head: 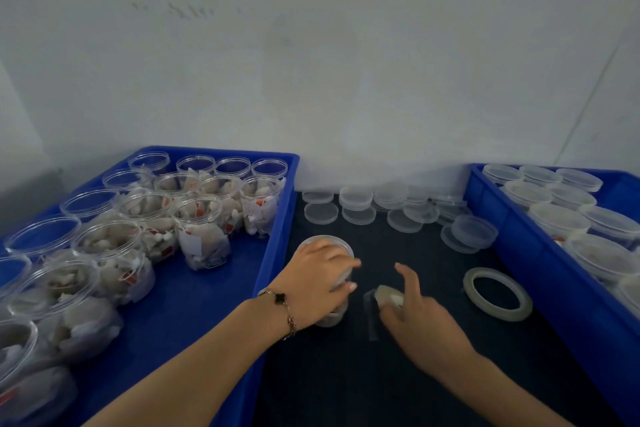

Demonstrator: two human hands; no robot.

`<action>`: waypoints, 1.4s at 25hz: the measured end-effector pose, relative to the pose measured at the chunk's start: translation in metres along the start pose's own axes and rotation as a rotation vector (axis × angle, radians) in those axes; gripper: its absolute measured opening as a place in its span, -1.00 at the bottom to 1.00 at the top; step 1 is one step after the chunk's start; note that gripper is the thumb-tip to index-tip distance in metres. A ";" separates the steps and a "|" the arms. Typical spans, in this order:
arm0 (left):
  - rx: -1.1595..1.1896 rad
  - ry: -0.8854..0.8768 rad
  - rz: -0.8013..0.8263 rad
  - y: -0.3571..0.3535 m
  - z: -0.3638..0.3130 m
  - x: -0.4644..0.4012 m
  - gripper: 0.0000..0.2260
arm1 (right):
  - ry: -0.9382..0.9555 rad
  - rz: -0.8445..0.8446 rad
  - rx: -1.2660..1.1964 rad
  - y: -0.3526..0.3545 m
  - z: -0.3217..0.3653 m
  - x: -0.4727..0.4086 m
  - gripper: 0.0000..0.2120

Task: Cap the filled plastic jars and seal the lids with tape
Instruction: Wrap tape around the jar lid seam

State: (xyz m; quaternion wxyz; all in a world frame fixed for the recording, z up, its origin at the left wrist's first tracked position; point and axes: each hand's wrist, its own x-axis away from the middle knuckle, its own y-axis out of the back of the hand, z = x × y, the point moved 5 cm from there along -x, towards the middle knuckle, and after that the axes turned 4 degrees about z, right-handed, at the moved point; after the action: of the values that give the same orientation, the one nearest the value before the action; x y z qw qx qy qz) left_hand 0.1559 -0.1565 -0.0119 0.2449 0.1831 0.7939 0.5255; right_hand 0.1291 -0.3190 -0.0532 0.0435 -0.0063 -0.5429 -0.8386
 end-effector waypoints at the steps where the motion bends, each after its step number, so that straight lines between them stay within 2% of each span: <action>1: 0.113 0.016 0.006 0.003 -0.003 0.001 -0.62 | 0.044 -0.011 0.039 0.005 0.004 0.003 -0.40; 3: 0.251 0.097 0.091 0.000 -0.007 0.004 -0.61 | 0.079 -0.019 0.010 0.014 0.012 0.010 -0.33; 5: 0.145 0.097 0.147 -0.008 -0.010 0.006 -0.63 | 0.103 -0.032 -0.033 0.020 0.019 0.017 -0.31; 8: -0.016 0.095 0.142 -0.010 -0.012 0.006 -0.76 | 0.147 -0.077 -0.004 0.026 0.028 0.024 -0.34; 10: 0.014 0.139 0.181 -0.010 -0.009 0.007 -0.79 | 0.160 -0.116 0.017 0.028 0.028 0.024 -0.35; 13: 0.124 0.168 0.239 -0.004 -0.003 0.009 -0.70 | 0.120 -0.101 0.082 0.028 0.021 0.019 -0.34; 15: 0.242 0.205 0.222 0.000 0.001 0.011 -0.71 | 0.107 -0.065 0.118 0.025 0.015 0.016 -0.31; 17: 0.324 0.198 0.171 0.006 0.002 0.013 -0.84 | 0.138 -0.056 0.142 0.022 0.012 0.014 -0.33; 19: 0.273 0.180 0.159 0.011 0.002 0.013 -0.93 | 0.174 -0.076 0.183 0.022 0.010 0.014 -0.39; 22: 0.110 0.218 0.163 0.016 0.007 0.013 -0.87 | 0.189 -0.067 0.242 0.020 0.011 0.011 -0.44; 24: 0.054 0.291 0.107 0.021 0.012 0.013 -0.87 | 0.216 -0.067 0.269 0.018 0.015 0.008 -0.44; 28: 0.120 0.494 -0.034 0.029 0.024 0.017 -0.84 | 0.312 -0.171 0.325 0.014 0.024 0.003 -0.50; 30: 0.160 0.533 -0.010 0.027 0.026 0.019 -0.81 | 0.317 -0.217 0.365 0.015 0.026 0.001 -0.53; 35: 0.234 0.534 0.029 0.010 0.025 0.032 -0.81 | 0.269 -0.176 0.274 0.006 0.026 -0.008 -0.67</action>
State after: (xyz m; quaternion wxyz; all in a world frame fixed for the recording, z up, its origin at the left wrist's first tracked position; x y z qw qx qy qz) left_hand 0.1449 -0.1165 -0.0177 -0.0032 0.0768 0.8827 0.4636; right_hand 0.1364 -0.2975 -0.0380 0.0427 0.1590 -0.6396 -0.7509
